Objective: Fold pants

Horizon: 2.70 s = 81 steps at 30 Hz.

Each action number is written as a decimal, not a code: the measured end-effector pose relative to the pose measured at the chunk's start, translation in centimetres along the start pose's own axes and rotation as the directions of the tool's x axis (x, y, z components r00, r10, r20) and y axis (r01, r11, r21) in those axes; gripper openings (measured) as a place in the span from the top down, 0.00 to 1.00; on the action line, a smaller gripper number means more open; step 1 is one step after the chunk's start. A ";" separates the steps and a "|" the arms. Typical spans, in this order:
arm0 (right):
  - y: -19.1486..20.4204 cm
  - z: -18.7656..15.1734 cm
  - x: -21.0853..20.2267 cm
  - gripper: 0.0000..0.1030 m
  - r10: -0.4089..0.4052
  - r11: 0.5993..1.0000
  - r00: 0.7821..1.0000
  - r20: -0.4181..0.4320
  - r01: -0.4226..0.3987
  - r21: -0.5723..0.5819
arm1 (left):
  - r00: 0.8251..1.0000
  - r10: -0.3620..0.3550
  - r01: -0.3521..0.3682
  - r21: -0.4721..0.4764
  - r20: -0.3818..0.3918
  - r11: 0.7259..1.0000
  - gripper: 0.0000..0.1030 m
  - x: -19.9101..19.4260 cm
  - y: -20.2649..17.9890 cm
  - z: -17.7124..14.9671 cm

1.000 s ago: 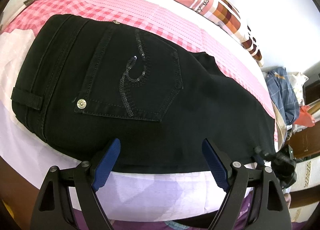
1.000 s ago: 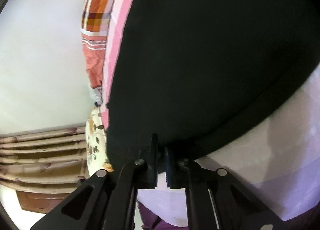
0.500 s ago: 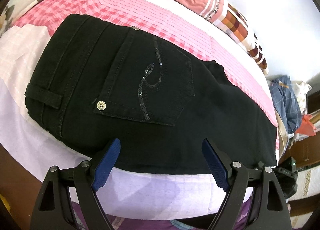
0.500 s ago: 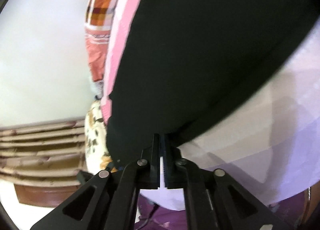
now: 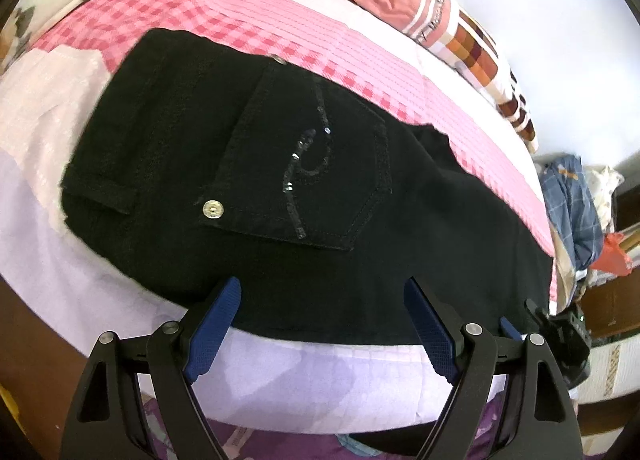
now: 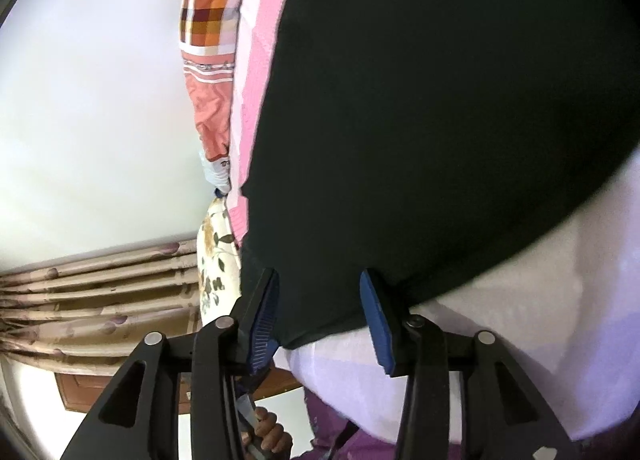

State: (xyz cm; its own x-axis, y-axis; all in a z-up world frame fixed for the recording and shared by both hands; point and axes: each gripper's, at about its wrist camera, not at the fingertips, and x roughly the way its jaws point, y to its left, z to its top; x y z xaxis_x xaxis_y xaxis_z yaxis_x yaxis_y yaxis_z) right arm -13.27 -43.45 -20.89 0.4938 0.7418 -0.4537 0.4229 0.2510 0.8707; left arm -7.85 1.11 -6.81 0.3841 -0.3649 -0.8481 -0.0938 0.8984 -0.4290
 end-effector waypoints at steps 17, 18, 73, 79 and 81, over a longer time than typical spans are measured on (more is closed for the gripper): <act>-0.8 0.7 0.3 0.48 0.015 0.999 1.000 0.014 -0.015 0.028 | 0.993 0.076 -0.049 -0.283 0.086 0.958 0.18 -4.4 9.6 -0.9; -0.7 0.8 0.4 0.48 0.016 1.000 1.000 0.016 -0.017 0.022 | 0.994 0.071 -0.042 -0.311 0.082 0.949 0.18 -4.4 10.4 -0.9; -5.4 3.5 -11.2 0.79 0.033 0.981 0.953 0.300 -0.088 0.173 | 0.996 0.084 -0.074 -0.187 0.042 0.980 0.18 -1.1 9.6 2.6; -4.5 4.9 -13.5 0.96 -0.140 0.988 0.937 0.319 0.114 0.100 | 0.995 0.097 -0.090 -0.174 0.036 0.981 0.16 -0.9 9.5 2.7; -4.3 4.8 -13.9 0.96 -0.148 0.988 0.935 0.323 0.124 0.092 | 0.994 0.099 -0.092 -0.172 0.034 0.981 0.16 -0.8 9.4 2.8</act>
State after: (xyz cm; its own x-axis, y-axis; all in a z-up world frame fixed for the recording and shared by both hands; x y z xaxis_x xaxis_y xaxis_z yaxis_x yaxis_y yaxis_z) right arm -18.35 -57.82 -19.24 0.6447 0.4550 -0.6143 0.5495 0.2828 0.7862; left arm -6.52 10.56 -9.30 0.4040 -0.2653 -0.8755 -0.2857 0.8726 -0.3962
